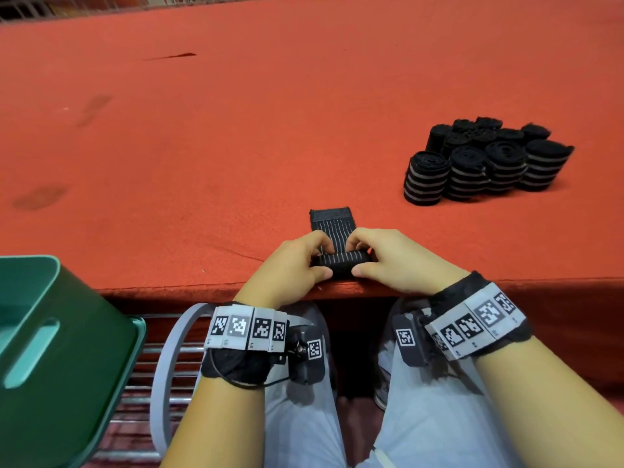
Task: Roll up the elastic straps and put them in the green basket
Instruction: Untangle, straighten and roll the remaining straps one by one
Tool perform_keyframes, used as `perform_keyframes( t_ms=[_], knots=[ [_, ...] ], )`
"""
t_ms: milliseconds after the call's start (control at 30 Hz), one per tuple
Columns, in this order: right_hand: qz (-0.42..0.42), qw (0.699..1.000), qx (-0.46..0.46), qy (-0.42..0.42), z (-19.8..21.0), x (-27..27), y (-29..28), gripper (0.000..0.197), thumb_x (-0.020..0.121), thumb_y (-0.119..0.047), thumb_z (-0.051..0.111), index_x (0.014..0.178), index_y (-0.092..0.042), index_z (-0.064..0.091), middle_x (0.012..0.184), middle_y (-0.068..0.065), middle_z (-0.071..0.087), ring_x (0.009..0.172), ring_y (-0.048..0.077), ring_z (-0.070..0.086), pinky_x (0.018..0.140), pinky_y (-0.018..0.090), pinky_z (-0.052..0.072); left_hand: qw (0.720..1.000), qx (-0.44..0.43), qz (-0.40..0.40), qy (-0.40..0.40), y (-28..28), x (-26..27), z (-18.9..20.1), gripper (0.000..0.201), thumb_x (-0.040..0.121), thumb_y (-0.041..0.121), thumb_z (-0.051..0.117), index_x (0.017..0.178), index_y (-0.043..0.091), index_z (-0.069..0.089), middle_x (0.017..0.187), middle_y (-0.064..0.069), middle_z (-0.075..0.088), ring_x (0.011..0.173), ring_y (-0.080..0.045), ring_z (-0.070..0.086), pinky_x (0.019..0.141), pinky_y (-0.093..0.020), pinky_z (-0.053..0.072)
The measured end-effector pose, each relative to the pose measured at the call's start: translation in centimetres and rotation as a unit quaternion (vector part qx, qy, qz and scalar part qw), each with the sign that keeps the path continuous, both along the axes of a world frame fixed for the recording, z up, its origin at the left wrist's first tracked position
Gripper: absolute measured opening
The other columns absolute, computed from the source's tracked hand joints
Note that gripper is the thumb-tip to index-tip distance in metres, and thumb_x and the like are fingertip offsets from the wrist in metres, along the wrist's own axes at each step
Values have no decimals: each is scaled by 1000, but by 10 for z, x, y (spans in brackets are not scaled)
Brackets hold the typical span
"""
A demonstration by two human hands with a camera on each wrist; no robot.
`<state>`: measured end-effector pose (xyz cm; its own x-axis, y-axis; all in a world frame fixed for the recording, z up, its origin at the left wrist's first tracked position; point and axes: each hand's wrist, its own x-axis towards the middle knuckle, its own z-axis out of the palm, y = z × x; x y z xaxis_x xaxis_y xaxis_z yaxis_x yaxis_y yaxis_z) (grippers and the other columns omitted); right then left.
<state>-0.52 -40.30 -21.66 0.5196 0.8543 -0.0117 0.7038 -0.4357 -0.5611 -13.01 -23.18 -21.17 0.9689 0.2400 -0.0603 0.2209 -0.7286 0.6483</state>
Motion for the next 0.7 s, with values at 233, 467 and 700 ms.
perform_keyframes(
  t_ms=[233, 467, 700],
  knots=[
    [-16, 1000, -3, -10, -4, 1, 3, 21, 91, -26, 67, 111, -23, 65, 104, -6, 50, 88, 8, 49, 86, 30, 41, 1000, 24, 9, -15, 0, 7, -6, 19, 92, 21, 66, 110, 24, 64, 103, 5, 52, 94, -12, 51, 87, -30, 39],
    [-25, 1000, -11, -14, -1, 4, 10, 24, 95, -25, 61, 118, -21, 65, 109, -3, 57, 103, 17, 54, 94, 34, 41, 996, 44, 14, -70, -1, 6, -11, 34, 80, 18, 76, 109, 29, 61, 106, 9, 49, 80, -6, 49, 85, -33, 47],
    [-66, 997, 42, -20, -8, 4, 14, 13, 97, -26, 58, 109, -23, 55, 111, -3, 53, 103, 17, 52, 92, 35, 41, 997, 55, 22, -52, 1, 12, -14, 35, 86, 22, 70, 120, 27, 60, 111, 7, 55, 97, -12, 53, 92, -33, 43]
  ],
)
